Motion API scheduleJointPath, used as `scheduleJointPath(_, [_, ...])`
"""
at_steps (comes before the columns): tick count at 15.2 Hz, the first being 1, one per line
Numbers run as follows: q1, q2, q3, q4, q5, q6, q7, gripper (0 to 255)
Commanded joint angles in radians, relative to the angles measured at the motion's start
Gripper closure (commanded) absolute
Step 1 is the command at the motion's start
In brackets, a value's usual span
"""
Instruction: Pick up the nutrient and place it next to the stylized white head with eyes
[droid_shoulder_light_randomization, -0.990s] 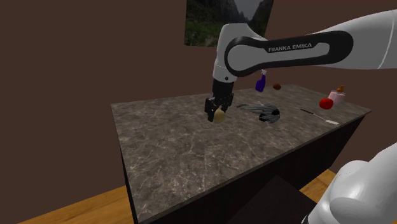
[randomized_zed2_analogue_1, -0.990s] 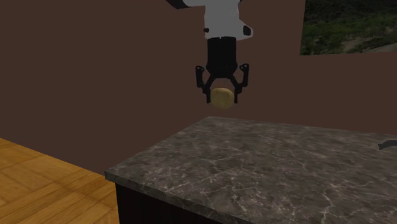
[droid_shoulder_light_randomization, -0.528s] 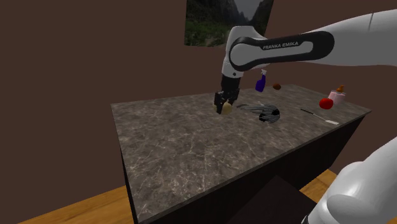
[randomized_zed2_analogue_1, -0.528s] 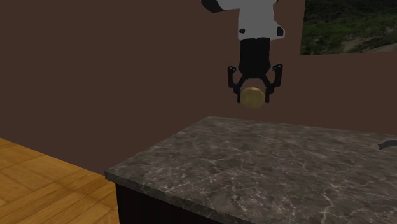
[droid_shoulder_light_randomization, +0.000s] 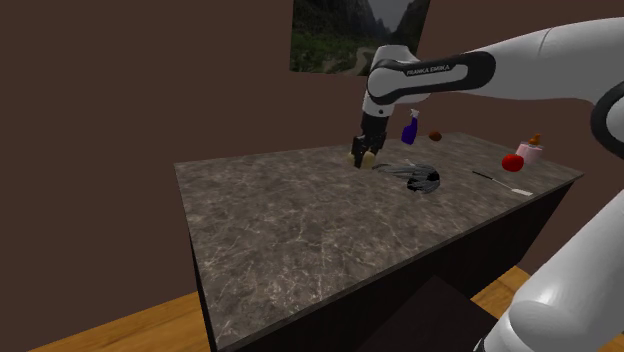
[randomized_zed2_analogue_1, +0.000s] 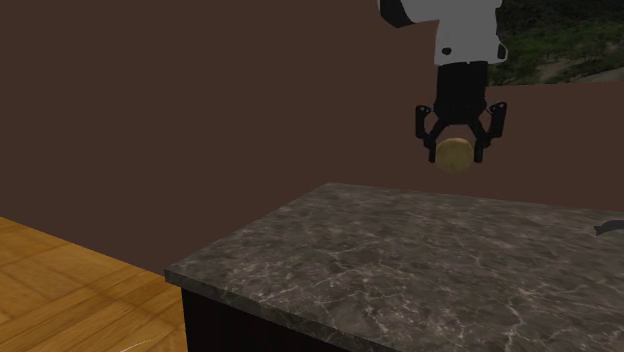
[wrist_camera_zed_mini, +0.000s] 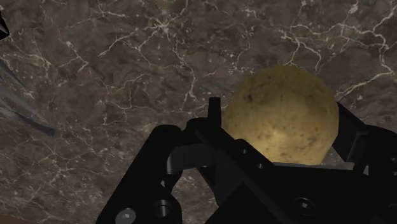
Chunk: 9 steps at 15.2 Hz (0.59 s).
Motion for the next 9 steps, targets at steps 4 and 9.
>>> scheduleJointPath(4, [-0.048,0.109,-0.056,0.134,0.004,-0.022,-0.106,255])
scheduleJointPath(9, [-0.096,0.225,-0.098,0.278,0.019,-0.05,-0.2,255])
